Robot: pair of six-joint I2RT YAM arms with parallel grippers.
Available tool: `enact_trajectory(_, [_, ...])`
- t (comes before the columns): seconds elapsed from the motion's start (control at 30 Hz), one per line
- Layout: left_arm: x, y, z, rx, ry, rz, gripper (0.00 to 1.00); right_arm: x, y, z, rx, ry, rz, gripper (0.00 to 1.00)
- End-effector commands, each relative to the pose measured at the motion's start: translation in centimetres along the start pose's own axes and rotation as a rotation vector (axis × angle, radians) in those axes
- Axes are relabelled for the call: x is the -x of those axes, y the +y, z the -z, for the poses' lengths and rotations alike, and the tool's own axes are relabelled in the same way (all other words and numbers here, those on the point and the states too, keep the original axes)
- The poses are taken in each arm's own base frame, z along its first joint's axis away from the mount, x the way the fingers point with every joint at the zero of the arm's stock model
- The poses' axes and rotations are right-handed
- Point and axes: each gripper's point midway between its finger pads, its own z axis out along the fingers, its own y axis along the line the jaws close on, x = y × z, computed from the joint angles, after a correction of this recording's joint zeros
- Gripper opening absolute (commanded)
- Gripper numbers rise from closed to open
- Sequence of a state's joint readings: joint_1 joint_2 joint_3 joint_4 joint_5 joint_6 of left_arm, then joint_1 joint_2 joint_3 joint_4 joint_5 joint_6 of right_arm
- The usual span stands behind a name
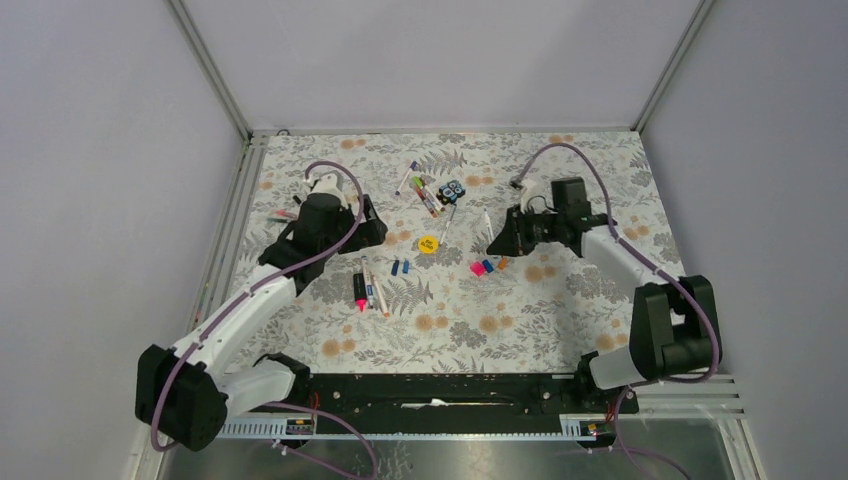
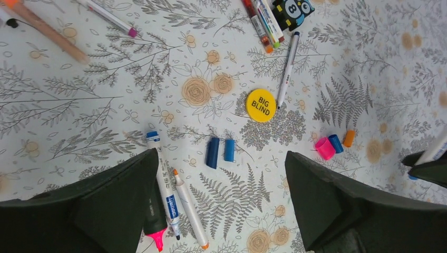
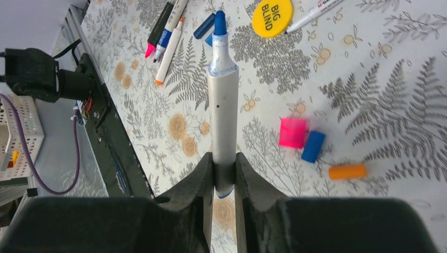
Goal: Open the pen caps
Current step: Place the pen at the center of the board.
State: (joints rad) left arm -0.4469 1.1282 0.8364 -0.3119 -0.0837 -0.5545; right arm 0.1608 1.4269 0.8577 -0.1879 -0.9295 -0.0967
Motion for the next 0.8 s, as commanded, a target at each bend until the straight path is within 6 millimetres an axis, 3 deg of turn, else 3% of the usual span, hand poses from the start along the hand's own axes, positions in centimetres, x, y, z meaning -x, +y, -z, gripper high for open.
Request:
enact_trajectory(0.0, [2.2,0.0,1.3,-0.027,-0.1,0.048,0.99,2.2,-0.8,-2.8,-0.135,0.045,-0.08,0.01])
enact_trajectory(0.17, [2.2,1.2,2.1,0.006,-0.119,0.043,0.99,3.8,-2.3,-6.1,-0.219,0.062,-0.237,0.01])
enact_trajectory(0.3, [2.3,1.7,2.4,0.024,-0.128,0.037,0.99,3.9,-4.4,-8.1,-0.294,0.079,-0.333,0.04])
enact_trajectory(0.57, [2.2,2.4,2.3,0.047,-0.134,0.03,0.99,4.1,-8.3,-10.8,-0.42,0.079,-0.482,0.07])
enact_trajectory(0.77, [2.1,2.7,1.9,0.055,-0.126,0.027,0.99,3.0,-9.7,-12.1,-0.448,0.107,-0.555,0.09])
